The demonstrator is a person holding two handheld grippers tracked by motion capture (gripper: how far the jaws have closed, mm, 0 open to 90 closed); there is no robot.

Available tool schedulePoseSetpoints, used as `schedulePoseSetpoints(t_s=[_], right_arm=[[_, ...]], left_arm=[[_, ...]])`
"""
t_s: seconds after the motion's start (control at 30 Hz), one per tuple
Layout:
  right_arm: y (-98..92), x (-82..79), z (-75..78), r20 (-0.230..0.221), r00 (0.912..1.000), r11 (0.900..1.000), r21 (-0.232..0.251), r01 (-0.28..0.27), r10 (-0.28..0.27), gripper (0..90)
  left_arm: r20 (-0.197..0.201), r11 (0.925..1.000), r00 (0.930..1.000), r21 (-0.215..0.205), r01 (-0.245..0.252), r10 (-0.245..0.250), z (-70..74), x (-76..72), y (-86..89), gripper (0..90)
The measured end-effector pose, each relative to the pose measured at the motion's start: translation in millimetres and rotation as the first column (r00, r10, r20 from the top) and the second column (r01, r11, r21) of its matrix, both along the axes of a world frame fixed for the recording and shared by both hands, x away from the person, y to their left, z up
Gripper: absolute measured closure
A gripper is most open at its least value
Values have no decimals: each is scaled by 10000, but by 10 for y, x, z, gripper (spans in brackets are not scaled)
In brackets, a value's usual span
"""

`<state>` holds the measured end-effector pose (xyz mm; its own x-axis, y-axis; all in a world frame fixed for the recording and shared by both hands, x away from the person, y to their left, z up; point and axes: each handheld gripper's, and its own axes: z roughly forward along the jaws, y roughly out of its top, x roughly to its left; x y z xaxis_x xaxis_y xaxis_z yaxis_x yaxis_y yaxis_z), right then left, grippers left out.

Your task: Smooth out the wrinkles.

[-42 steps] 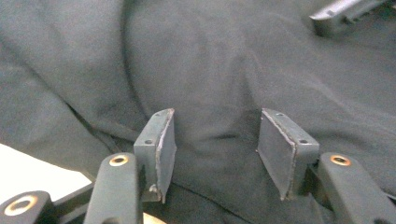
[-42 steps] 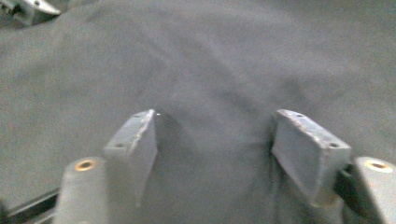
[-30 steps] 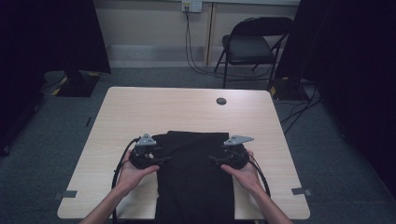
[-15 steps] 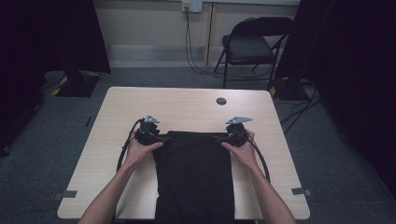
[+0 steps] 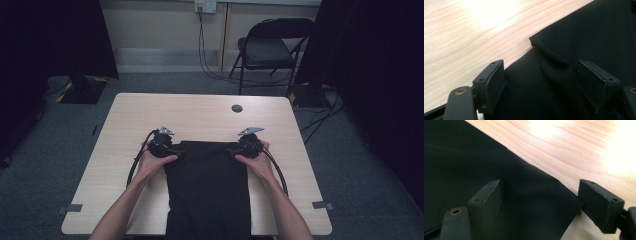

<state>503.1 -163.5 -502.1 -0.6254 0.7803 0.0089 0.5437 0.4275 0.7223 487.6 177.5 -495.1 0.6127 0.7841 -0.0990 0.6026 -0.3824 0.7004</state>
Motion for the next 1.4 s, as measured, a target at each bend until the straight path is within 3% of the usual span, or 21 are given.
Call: schedulePoseSetpoints(t_s=[0.1,0.17,0.3,0.37,0.4,0.43,0.53,0.6,0.63,0.67,0.87,1.07,1.17,1.4], right_arm=[[13,-22,2,45,9999,9999,58,-124,124,260],[35,-49,5,100,9996,9996,99,-246,245,294],[60,-77,4,184,9990,9990,213,-406,402,376],[73,-92,15,153,9985,9985,181,-526,523,440],[83,-101,22,127,9981,9980,182,-611,608,464],[89,-106,24,113,9979,9978,180,-634,632,478],[113,-123,28,94,9969,9967,248,-778,776,549],[131,-134,33,48,9961,9957,274,-882,881,605],[139,-139,35,17,9959,9955,300,-903,903,630],[147,-148,40,-50,9957,9952,326,-923,925,663],[160,-149,55,-253,9942,9934,491,-1037,1050,851],[98,-119,170,-94,9972,9905,1167,-726,742,868],[56,-98,283,130,9980,9882,1394,-627,615,869],[-16,-62,552,642,9975,9795,1975,-403,281,872]], left_arm=[[180,10000,9998,27,16,-16,-16,-4,10,230],[305,9994,9994,301,170,-179,-22,-12,-9,214],[295,9987,9993,474,210,-224,-13,-27,-32,214],[223,9981,9982,299,544,-551,5,-52,-40,296],[224,9975,9976,281,644,-650,9,-62,-50,378],[260,9965,9970,429,724,-735,16,-72,-61,404],[134,9962,9962,74,864,-865,18,-94,-61,535],[-58,9935,9944,-425,1054,-1058,6,-105,-57,693],[-49,9933,9944,-480,1052,-1056,0,-121,-65,755],[-19,9935,9950,-564,993,-996,-6,-129,-71,778],[-212,9902,9967,-1175,760,-790,-8,-121,0,801],[190,9880,9984,-1441,558,-537,116,-119,51,804],[429,9814,9988,-1893,313,-235,233,-86,86,805],[950,9791,9955,-2020,251,-59,503,-30,91,806]])
